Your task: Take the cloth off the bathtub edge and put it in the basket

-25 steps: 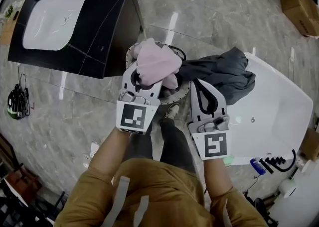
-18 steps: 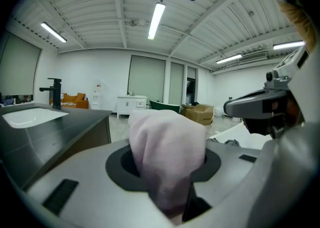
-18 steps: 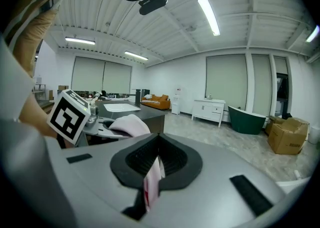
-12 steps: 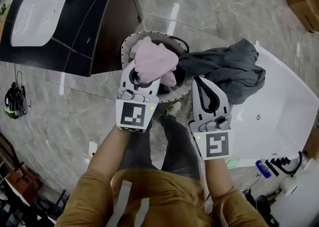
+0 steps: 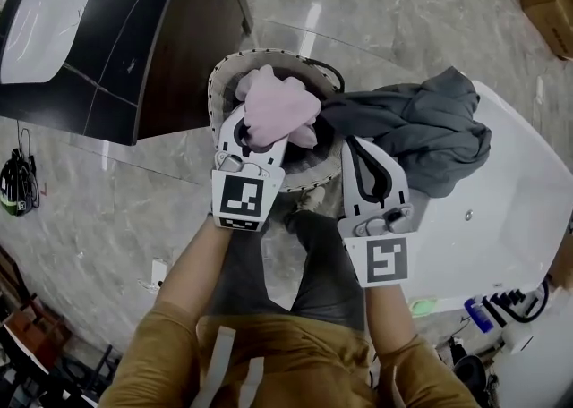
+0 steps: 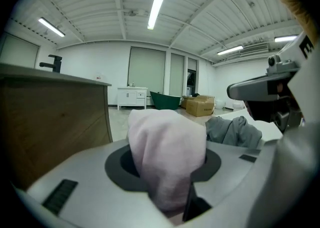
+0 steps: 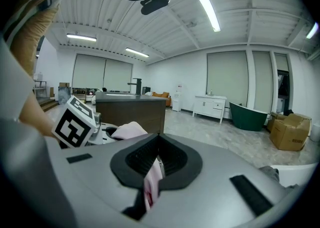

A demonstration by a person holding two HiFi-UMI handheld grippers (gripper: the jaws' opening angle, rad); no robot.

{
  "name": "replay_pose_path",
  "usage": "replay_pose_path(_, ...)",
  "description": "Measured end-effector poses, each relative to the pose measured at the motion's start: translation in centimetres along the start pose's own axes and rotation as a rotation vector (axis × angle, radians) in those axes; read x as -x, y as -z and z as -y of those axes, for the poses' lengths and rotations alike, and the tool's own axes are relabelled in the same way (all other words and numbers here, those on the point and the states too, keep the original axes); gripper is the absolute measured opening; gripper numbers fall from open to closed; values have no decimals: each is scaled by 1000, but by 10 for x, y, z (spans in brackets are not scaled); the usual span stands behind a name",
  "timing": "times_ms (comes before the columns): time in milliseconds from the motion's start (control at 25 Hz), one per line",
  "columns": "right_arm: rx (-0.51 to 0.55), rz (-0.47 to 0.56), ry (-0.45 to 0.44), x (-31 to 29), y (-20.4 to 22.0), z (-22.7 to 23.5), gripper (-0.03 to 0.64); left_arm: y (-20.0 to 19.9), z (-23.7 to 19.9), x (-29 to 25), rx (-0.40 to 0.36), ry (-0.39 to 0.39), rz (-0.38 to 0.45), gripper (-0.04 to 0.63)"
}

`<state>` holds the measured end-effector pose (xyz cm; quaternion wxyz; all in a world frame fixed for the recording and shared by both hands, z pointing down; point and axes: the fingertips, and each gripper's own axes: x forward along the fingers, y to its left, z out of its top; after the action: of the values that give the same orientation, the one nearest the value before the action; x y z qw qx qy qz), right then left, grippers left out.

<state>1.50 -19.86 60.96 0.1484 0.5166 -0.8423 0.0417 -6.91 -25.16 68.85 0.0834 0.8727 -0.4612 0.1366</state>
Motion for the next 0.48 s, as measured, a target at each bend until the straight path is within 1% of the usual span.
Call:
replay_pose_path(240,-13,-25,1,-15,44,4,6,48,-3,-24,15,-7,-26,167)
replay_pose_path(480,-15,-37,8,-35,85,7,6,98,-6,-46,31,6,-63,167)
